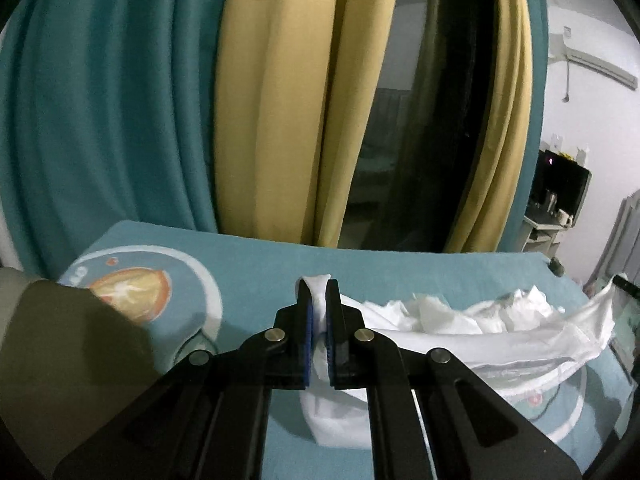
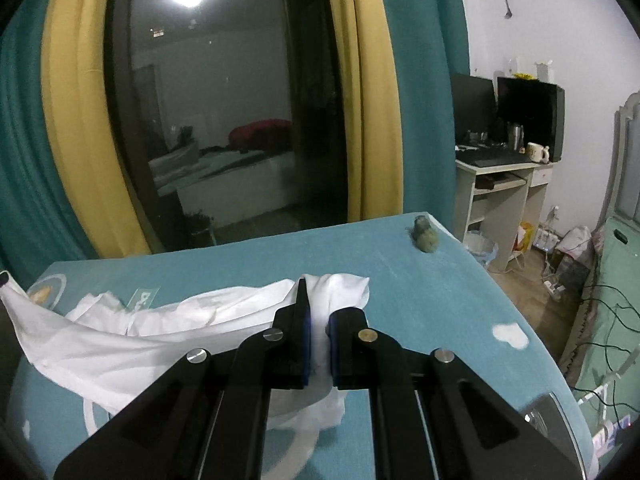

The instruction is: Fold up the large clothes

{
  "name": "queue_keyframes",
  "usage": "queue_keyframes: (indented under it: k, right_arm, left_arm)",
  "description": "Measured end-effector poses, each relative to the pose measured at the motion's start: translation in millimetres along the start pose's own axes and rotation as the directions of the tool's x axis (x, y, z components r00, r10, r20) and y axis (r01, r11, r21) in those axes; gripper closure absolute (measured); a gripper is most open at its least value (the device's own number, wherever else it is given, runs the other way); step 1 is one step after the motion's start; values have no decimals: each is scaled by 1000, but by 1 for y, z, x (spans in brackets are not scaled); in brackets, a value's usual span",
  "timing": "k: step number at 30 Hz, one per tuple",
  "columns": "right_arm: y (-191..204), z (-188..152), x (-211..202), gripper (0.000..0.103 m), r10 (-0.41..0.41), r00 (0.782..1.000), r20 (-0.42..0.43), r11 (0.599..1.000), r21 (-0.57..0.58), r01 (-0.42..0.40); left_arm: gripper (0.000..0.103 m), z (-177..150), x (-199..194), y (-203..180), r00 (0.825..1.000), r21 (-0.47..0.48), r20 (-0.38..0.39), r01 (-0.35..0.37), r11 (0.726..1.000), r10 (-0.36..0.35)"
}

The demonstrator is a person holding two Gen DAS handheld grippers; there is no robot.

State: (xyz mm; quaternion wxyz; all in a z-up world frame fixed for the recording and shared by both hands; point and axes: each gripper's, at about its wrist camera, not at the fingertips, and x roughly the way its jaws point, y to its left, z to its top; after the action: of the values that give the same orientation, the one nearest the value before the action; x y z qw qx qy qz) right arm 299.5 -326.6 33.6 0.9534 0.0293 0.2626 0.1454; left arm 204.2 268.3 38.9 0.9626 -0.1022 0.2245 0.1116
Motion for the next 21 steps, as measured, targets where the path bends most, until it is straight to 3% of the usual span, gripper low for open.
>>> queue_keyframes:
  k: [6, 12, 14, 15, 17, 18, 19, 21]
  right_arm:
    - [-4, 12, 52, 96, -11, 997, -81, 1000, -6, 11]
    - [-10, 7, 111, 94, 6, 982, -189, 998, 64, 6]
    - [-8, 2, 131, 80, -21, 972, -233, 998, 56, 35]
    - [-7, 0, 135, 72, -41, 969, -245, 998, 45, 53]
    - [-5, -7, 143, 33, -141, 953, -267, 989, -3, 145]
    - [-4, -7, 142, 28, -156, 952, -263, 987, -7, 160]
    - [-5, -8, 137, 26, -151, 957, -249, 988, -1, 156]
    - [-9, -7, 127, 25, -145, 960, -239, 988, 21, 154]
  left_arm:
    - [97, 17, 34, -14, 998, 66, 18, -67, 996, 66]
    - [96, 9, 91, -6, 984, 53, -91, -149, 987, 153]
    - [94, -1, 112, 0, 969, 37, -169, -178, 983, 182]
    - [88, -6, 121, 3, 959, 22, -216, -183, 983, 184]
    - [65, -13, 126, 8, 949, -4, -255, -195, 981, 188]
    - [45, -15, 122, 9, 951, -3, -242, -199, 980, 193]
    - [38, -15, 117, 10, 953, 1, -226, -204, 979, 199]
    - [38, -13, 103, 14, 960, -5, -199, -201, 980, 196]
